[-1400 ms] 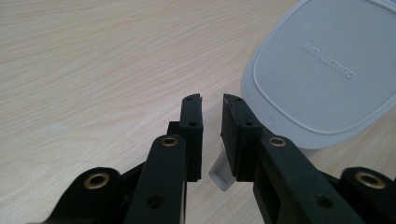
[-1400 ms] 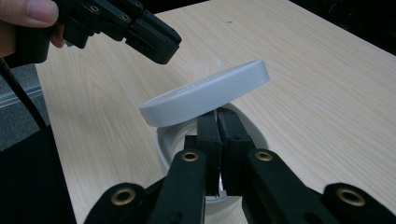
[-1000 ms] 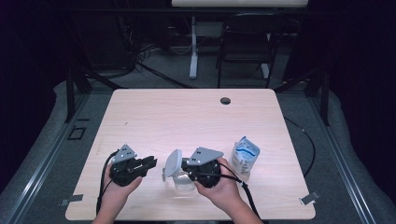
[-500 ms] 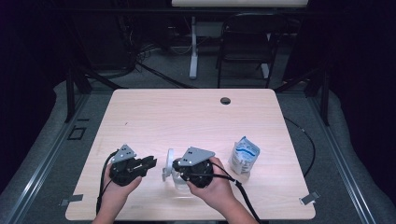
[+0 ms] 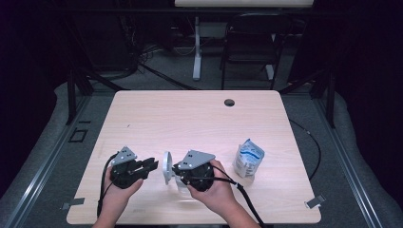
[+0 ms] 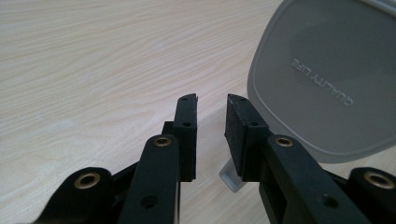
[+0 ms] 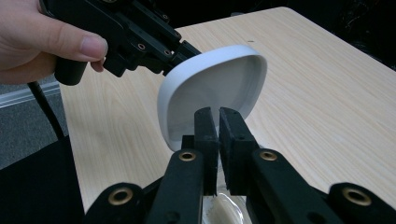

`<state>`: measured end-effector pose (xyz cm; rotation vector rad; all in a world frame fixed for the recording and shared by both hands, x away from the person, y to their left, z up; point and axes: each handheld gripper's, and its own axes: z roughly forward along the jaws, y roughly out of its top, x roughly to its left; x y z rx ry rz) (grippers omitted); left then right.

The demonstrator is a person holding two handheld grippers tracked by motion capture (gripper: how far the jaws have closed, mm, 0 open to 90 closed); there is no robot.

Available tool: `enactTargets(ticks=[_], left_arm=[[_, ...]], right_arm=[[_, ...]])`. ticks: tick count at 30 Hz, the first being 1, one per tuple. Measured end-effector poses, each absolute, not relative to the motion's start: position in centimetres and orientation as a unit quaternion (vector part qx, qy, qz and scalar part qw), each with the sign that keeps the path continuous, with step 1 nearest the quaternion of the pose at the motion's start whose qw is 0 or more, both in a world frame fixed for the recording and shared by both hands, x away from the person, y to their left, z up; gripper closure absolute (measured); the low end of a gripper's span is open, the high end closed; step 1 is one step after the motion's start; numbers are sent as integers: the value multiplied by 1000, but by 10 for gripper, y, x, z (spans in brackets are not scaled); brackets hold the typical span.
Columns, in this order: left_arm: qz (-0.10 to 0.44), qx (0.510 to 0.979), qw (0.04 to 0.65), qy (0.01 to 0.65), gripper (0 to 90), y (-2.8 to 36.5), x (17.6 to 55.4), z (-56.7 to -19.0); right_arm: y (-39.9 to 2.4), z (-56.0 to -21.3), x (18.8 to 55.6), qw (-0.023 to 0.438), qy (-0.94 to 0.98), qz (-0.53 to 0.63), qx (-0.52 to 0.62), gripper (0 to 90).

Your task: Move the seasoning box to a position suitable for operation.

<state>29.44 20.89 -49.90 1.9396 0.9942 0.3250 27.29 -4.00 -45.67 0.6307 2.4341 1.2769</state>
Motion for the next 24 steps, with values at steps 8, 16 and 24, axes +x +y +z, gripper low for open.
enactTargets(ticks=[8,16,24], left_arm=[[133,782,454,404,713,211,295,-499],[135,781,454,407,683,212,296,-500],[138,778,454,412,640,213,297,-504]], right_arm=[[-45,-455,270,168,852,444,223,784],[-63,-465,271,168,843,443,253,665],[-83,-474,265,174,848,424,265,561]])
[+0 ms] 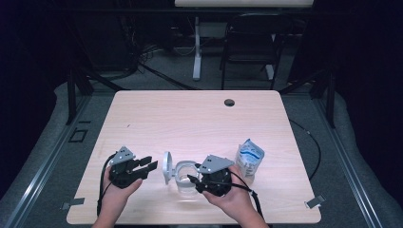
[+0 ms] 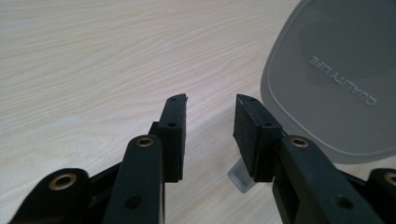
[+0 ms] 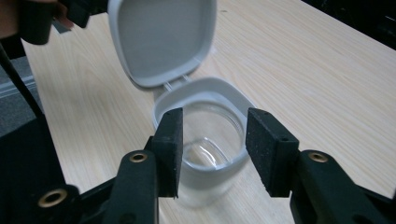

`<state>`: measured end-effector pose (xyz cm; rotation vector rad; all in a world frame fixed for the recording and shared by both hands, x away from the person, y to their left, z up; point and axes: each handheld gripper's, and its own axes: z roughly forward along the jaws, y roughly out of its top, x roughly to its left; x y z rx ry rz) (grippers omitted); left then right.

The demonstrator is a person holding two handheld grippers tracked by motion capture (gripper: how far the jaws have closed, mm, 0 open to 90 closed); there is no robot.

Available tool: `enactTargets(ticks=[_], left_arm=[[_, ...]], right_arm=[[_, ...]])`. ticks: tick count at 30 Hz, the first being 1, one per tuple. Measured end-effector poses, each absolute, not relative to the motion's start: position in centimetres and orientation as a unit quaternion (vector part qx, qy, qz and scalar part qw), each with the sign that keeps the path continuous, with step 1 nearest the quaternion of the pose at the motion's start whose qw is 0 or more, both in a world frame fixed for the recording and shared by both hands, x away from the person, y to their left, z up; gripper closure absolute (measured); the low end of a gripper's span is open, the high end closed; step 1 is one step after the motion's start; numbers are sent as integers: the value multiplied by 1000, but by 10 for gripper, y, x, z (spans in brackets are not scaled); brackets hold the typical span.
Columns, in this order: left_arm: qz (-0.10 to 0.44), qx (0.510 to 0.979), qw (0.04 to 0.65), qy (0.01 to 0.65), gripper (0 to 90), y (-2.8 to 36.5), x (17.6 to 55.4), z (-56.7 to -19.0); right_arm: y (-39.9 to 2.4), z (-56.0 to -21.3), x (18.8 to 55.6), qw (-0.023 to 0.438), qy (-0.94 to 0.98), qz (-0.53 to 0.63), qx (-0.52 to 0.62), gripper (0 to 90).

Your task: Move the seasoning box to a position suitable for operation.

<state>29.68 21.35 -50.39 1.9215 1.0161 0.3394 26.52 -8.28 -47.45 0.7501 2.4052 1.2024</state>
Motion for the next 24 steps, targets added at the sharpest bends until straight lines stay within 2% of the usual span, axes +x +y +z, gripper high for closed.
enactTargets(ticks=[3,8,21,24], left_arm=[[139,780,450,413,618,215,296,-506],[144,776,453,415,584,219,295,-506],[165,768,452,423,496,233,292,-511],[165,764,452,430,497,236,293,-513]], right_arm=[[-96,-480,265,178,837,431,286,507],[-106,-484,265,167,835,433,296,541],[-129,-501,258,192,831,427,300,500],[-137,-508,258,166,835,422,312,512]])
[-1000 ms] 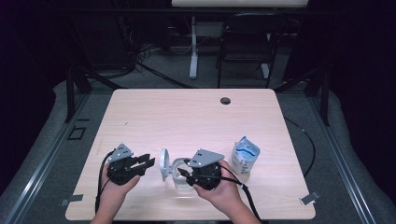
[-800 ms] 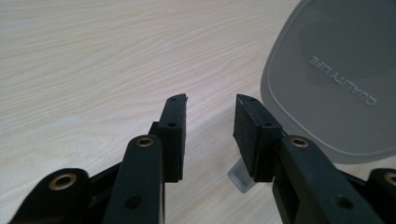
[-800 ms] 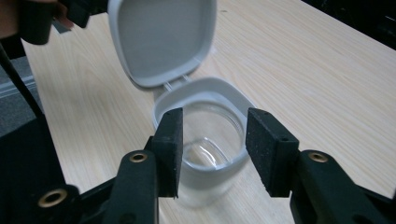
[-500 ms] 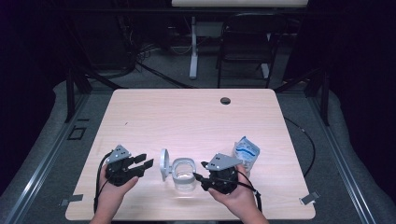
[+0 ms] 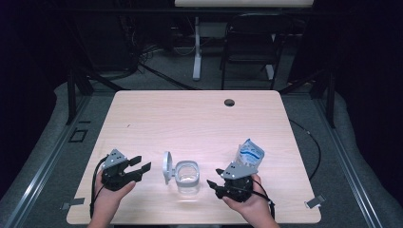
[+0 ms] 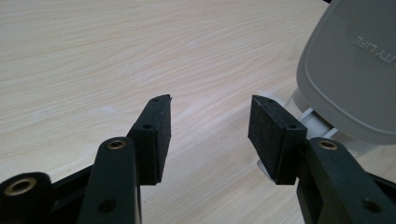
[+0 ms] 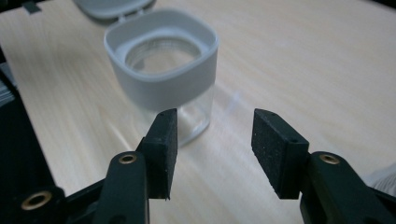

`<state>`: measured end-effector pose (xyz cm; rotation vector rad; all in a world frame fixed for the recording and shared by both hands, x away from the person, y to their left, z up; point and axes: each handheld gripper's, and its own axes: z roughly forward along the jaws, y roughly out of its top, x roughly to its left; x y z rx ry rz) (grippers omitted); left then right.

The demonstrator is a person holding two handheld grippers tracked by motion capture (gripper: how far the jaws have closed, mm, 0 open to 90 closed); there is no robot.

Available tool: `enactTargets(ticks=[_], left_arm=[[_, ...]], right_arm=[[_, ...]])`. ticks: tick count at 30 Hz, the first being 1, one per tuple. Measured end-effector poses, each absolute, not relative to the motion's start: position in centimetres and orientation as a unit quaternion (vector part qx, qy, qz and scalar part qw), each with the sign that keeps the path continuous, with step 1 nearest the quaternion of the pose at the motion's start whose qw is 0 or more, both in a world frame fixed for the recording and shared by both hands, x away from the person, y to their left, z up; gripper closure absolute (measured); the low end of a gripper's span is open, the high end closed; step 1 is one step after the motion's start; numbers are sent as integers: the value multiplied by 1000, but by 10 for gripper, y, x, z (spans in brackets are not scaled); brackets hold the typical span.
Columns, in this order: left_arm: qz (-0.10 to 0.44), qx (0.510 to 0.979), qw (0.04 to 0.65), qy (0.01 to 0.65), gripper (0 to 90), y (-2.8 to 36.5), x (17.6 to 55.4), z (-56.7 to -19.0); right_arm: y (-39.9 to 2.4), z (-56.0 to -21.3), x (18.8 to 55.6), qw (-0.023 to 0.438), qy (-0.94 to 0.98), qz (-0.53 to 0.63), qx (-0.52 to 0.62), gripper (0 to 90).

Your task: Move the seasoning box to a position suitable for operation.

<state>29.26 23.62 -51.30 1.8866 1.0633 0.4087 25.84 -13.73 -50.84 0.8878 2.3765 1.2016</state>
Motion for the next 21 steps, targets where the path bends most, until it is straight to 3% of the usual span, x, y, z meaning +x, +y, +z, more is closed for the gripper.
enactTargets(ticks=[2,10,12,18,21], left_arm=[[167,761,452,435,496,238,293,-515],[163,756,452,445,485,241,295,-516],[163,755,451,447,486,241,296,-516],[161,757,447,448,485,239,295,-514],[165,753,447,453,477,238,295,-515]], right_arm=[[-145,-519,256,150,842,414,313,516],[-155,-531,258,159,836,407,332,454],[-155,-533,259,146,842,398,333,469],[-159,-536,254,191,844,399,304,508],[-166,-534,253,185,843,400,307,534]])
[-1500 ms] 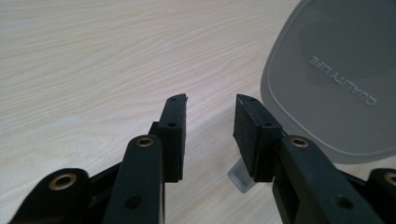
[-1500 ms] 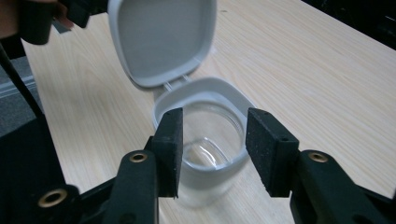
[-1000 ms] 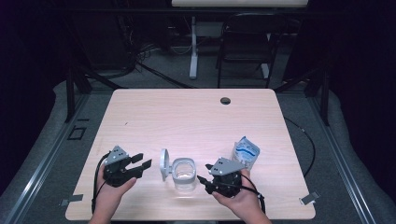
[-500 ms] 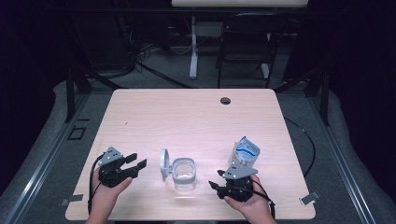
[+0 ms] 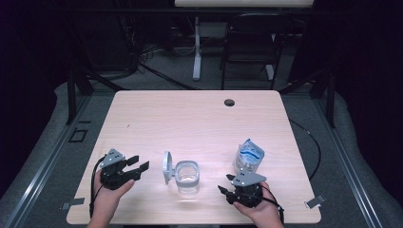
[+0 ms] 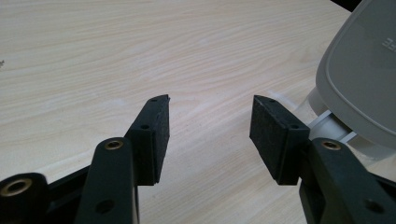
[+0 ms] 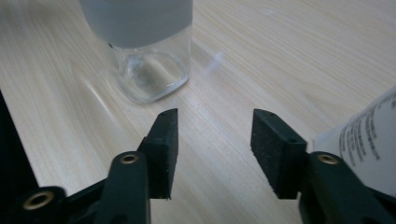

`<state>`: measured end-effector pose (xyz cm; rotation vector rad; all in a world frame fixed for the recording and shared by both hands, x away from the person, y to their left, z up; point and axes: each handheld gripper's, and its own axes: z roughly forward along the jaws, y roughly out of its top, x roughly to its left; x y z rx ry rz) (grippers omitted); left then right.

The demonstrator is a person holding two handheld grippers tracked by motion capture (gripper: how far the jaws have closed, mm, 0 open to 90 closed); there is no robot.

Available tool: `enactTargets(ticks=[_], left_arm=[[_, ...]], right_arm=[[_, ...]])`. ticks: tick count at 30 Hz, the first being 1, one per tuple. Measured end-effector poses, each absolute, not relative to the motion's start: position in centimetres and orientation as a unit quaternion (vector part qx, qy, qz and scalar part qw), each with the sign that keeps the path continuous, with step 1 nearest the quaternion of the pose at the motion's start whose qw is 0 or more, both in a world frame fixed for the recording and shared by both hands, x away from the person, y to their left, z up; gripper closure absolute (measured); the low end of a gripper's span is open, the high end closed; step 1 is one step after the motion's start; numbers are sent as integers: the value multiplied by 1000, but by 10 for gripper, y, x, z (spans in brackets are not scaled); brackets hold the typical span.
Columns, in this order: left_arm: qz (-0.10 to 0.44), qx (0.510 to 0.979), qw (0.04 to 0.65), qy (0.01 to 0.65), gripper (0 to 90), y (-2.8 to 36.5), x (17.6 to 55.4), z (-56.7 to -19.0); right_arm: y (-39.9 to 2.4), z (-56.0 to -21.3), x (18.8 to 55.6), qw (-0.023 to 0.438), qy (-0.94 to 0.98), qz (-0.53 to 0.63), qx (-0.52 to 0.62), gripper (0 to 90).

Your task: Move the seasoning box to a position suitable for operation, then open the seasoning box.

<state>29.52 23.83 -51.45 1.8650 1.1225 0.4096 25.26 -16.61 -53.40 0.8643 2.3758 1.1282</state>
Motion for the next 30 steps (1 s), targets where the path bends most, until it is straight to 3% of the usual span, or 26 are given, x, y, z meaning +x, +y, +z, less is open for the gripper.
enactTargets(ticks=[7,12,19,30], left_arm=[[161,752,448,456,479,240,299,-515],[155,751,448,459,496,241,300,-517],[164,747,448,464,488,242,300,-515],[169,741,445,473,488,246,305,-516]], right_arm=[[-176,-536,252,205,827,416,317,495],[-183,-538,254,164,821,413,360,489],[-187,-533,252,157,808,431,369,291],[-187,-544,249,181,829,396,351,244]])
